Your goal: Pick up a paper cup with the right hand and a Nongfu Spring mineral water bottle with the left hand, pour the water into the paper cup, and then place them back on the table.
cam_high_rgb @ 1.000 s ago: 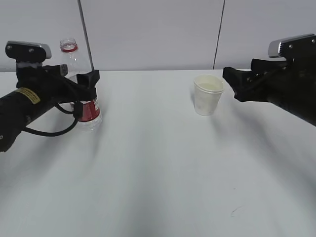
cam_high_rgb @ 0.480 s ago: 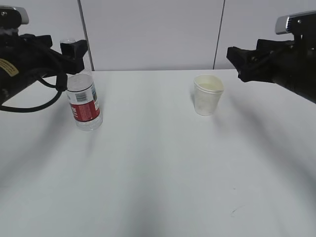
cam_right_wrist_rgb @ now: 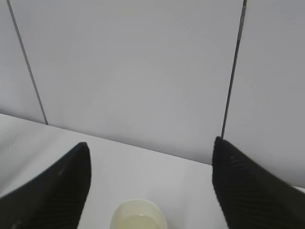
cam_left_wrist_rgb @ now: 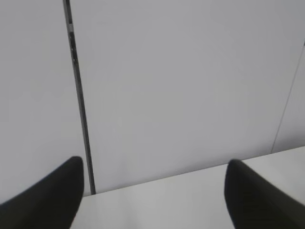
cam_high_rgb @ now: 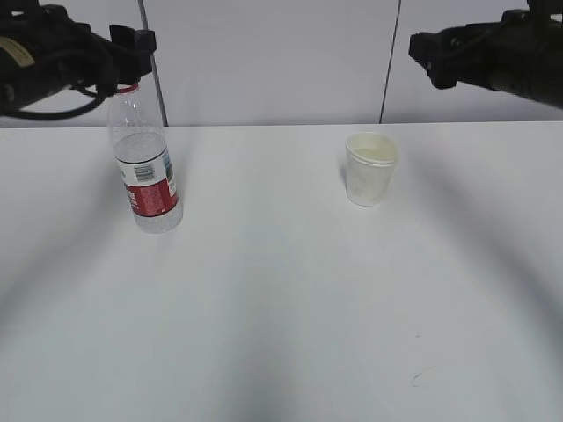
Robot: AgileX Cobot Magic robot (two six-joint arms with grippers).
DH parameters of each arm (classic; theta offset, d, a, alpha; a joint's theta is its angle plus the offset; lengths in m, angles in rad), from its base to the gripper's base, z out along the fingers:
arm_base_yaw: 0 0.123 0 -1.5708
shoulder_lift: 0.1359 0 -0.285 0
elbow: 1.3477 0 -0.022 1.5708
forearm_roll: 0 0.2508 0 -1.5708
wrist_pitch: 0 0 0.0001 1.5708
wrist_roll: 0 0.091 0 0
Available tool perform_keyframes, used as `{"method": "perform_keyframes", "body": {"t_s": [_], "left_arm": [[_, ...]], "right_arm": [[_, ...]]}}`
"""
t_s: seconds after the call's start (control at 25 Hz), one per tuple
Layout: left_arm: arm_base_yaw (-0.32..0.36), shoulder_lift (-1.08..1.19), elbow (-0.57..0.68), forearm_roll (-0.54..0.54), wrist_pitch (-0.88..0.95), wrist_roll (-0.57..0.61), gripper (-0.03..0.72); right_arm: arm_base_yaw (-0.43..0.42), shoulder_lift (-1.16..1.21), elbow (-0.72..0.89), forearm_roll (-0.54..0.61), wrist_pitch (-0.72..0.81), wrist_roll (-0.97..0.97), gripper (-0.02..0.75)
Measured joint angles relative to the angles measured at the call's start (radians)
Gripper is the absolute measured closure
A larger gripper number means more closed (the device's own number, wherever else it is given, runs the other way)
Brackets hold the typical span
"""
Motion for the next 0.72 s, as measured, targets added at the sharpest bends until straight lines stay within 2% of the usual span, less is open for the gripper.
{"method": "perform_keyframes", "body": {"t_s": [0.32,0.52,0.72], "left_arm": [[0.0,-0.019,-0.261,-0.021,0.29,0.0,0.134],[0.0,-0.019,-0.385,-0.021,0.47,0.0,0.134],[0.0,-0.019,-0.512,-0.022,0.699,0.0,0.136]], "right_arm": [[0.0,0.0,-0.264,-0.262,0.274,0.319,0.147],[0.0,0.0,-0.377,-0.334,0.409,0.414,0.147],[0.0,0.0,-0.463,-0.341,0.569,0.426,0.147]]}}
